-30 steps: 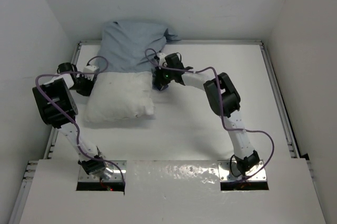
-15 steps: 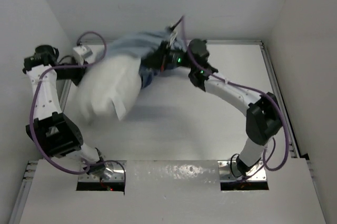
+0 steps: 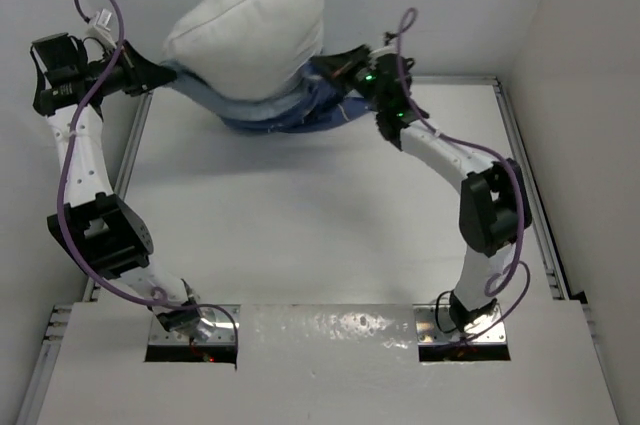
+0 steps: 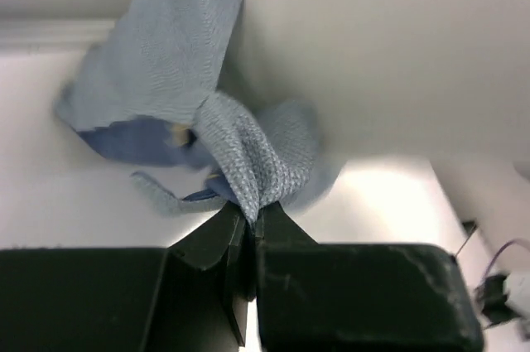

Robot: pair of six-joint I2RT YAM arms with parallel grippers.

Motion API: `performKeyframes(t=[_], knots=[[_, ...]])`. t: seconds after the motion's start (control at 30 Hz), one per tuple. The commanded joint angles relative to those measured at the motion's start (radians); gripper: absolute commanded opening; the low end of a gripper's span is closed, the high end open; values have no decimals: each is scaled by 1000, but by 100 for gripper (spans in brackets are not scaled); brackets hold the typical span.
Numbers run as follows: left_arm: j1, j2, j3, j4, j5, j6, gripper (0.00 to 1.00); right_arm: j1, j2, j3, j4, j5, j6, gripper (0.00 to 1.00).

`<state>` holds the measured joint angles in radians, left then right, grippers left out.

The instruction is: Put the pillow into the pillowcase

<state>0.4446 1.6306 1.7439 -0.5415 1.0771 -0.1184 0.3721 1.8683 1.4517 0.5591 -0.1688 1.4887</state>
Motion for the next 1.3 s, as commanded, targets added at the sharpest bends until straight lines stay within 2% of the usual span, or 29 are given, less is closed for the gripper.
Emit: performKeyframes(t=[0.0,0.07,0.1,0.23,0.37,0.4,0.5,0.6,0.63,0.7,0.77,0.8,0.83,0.87,0.9,0.93,0.97,1.0,1.03,1.07,1.1,1.13,1.17,1.2,1.23,1.27], knots=[[29,-44,11,-8,-88,-93,0,187,-175,87,-96,-146,-166,0],[29,-86,35,100,-36,-175,0,234,-179,215,-77,-204,-202,0],[28,-90,101,132,5,-206,0,235,-184,255,-79,-209,-243,0],[34,-77,302,245,40,-344,0,186,-227,389,-41,-97,-306,0],[65,-54,377,634,84,-712,0,78,-166,686,-21,-58,-173,0],[74,-45,403,638,55,-725,0,68,-128,731,-18,-55,-147,0],[132,-15,543,505,-61,-664,0,39,-112,783,-39,6,-104,0],[157,23,627,474,-136,-594,0,1,-127,753,-106,80,-192,0],[155,31,641,453,-161,-516,0,-5,-139,748,-132,87,-274,0],[152,17,593,408,-230,-445,0,-6,-158,699,-224,88,-361,0],[149,3,540,422,-253,-414,0,-4,-161,642,-235,84,-374,0],[148,11,554,436,-265,-418,0,-5,-141,677,-252,94,-386,0],[148,44,603,468,-275,-438,0,-4,-48,893,-287,109,-460,0],[149,67,670,475,-287,-441,0,-5,7,1040,-324,133,-506,0],[149,83,812,489,-322,-440,0,-6,46,1140,-300,158,-566,0],[149,68,841,562,-333,-423,0,-6,22,1182,-266,158,-594,0],[149,34,832,595,-339,-402,0,-6,-39,1117,-237,147,-617,0],[149,-1,750,609,-339,-382,0,-4,-129,998,-164,102,-643,0],[146,-61,696,597,-321,-388,0,20,-230,646,-100,97,-656,0],[138,-84,578,577,-268,-389,0,45,-397,481,-8,103,-679,0],[116,-103,516,560,-261,-348,0,77,-440,382,-16,144,-750,0],[89,-130,472,564,-275,-331,0,111,-448,351,-42,161,-787,0],[89,-123,468,583,-336,-334,0,114,-384,424,-127,164,-821,0],[91,-97,609,586,-364,-339,0,114,-324,535,-196,161,-876,0],[91,-19,740,569,-388,-334,0,116,-255,851,-256,135,-904,0],[91,7,907,584,-400,-334,0,117,-141,995,-302,112,-913,0]])
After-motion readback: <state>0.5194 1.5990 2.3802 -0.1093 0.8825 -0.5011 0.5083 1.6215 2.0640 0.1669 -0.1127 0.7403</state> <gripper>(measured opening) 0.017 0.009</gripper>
